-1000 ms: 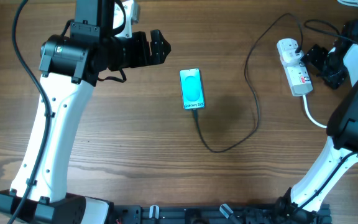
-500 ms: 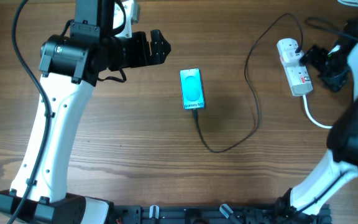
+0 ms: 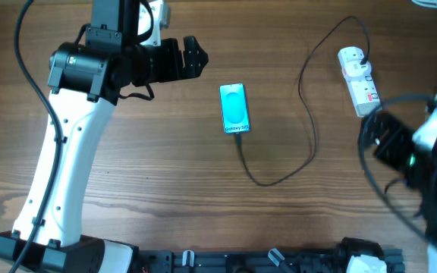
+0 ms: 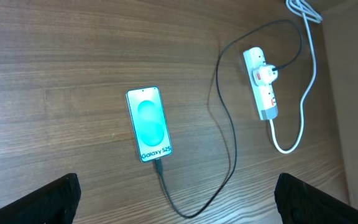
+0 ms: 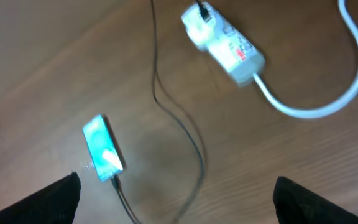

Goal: Plug charger to phone and switch on socket

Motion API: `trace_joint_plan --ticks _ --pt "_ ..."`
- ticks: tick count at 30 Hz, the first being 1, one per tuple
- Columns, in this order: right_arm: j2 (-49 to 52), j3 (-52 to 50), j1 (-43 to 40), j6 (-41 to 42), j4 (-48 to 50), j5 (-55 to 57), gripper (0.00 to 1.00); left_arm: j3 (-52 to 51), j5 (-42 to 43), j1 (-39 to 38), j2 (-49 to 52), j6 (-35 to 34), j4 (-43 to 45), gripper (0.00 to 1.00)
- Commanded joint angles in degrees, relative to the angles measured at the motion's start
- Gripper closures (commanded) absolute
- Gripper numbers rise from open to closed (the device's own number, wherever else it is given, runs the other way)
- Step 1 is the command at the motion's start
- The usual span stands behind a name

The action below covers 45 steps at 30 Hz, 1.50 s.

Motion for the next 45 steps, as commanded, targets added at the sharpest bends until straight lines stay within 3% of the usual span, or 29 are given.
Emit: trace_joint_plan --ticks 1,3,17,22,24,28,33,39,45 --pt "-4.26 -2.49 0.24 0.44 -7.28 -0.02 0.00 -0.11 -0.57 0.15 -0.17 1.16 0.20 0.00" --pt "-4.52 -2.49 0.24 0.44 -11.58 -0.02 0.00 -0.11 -0.57 0.15 -0.17 1.16 0.20 0.00" --pt "-4.24 -2.49 0.22 0.37 -11.72 0.26 0.00 -0.11 -0.57 0.15 -0.17 1.18 0.20 0.00" --pt "-8.31 -2.93 0.24 0.09 -10.19 5.88 0.00 -0.11 -0.57 0.15 -0.17 1.16 0.20 0.00" --pt "-12.15 -5.53 0.24 -0.31 -3.10 4.63 0.00 -0.11 -0.57 0.15 -0.17 1.16 0.20 0.00" --pt "-24.70 -21.16 0.26 -15.02 18.56 -9.29 0.00 -0.11 -0.57 0.15 -0.17 1.16 0.20 0.00" --pt "-38.58 -40.79 6.73 -16.26 40.63 -10.78 0.00 -0.11 -0.57 0.15 -0.17 1.16 0.20 0.00" --pt "-48.17 -54.27 11.02 -16.46 52.48 -10.23 0.00 -0.11 -0.57 0.15 -0.17 1.16 0.20 0.00" --pt "-49.77 -62.05 12.41 -16.41 59.89 -8.52 0.00 -0.11 -0.57 0.15 -0.17 1.16 0.20 0.00"
